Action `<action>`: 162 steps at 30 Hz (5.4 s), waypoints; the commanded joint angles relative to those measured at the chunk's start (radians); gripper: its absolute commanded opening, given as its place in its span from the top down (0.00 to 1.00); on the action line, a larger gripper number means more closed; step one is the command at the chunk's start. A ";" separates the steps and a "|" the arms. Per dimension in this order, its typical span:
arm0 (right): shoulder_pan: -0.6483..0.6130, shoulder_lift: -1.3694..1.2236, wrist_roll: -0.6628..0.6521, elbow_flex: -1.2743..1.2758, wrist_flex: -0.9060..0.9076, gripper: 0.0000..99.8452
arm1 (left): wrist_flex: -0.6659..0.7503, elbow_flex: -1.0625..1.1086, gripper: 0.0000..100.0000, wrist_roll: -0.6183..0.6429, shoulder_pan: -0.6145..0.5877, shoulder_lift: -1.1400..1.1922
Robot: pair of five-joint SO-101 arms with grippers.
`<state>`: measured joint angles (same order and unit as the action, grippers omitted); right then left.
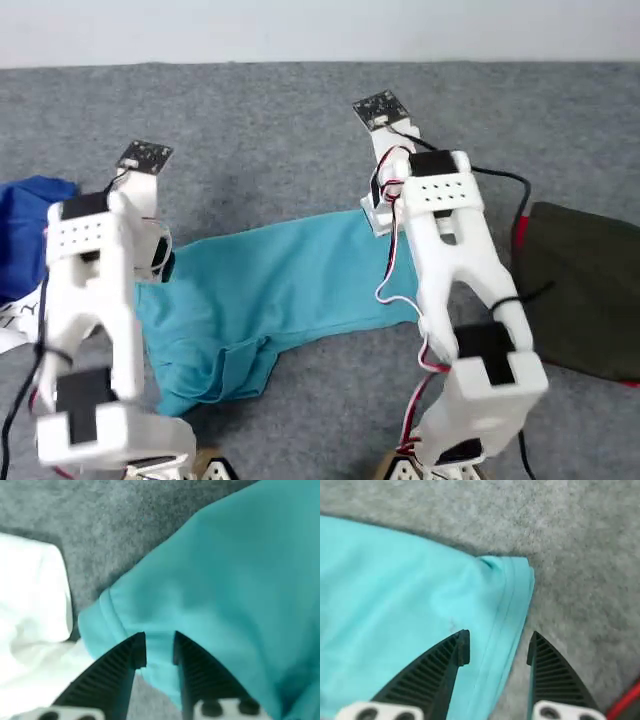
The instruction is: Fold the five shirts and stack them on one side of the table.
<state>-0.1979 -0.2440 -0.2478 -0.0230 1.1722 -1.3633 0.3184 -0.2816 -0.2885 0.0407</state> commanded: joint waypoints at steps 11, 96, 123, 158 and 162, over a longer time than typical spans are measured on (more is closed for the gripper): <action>0.140 -0.223 -0.282 -0.026 -0.268 0.99 | 0.009 -0.407 0.98 0.008 0.012 0.483; 0.226 -0.559 -0.133 -1.277 0.625 0.75 | -0.394 -1.176 0.83 -0.011 0.002 0.577; -0.736 -0.294 -0.138 -0.694 0.558 0.75 | -0.393 -0.390 0.83 -0.232 -0.778 -0.269; -0.860 -0.596 -0.206 -0.930 0.349 0.96 | -0.393 -0.357 0.83 -0.285 -0.861 -0.270; -0.860 -0.604 -0.206 -1.077 0.463 0.97 | -0.391 -0.357 0.83 -0.285 -0.858 -0.270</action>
<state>-1.0710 -0.8608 -0.4427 -0.9666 1.5666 -1.7346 -0.0330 -0.5577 -1.1477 -0.1818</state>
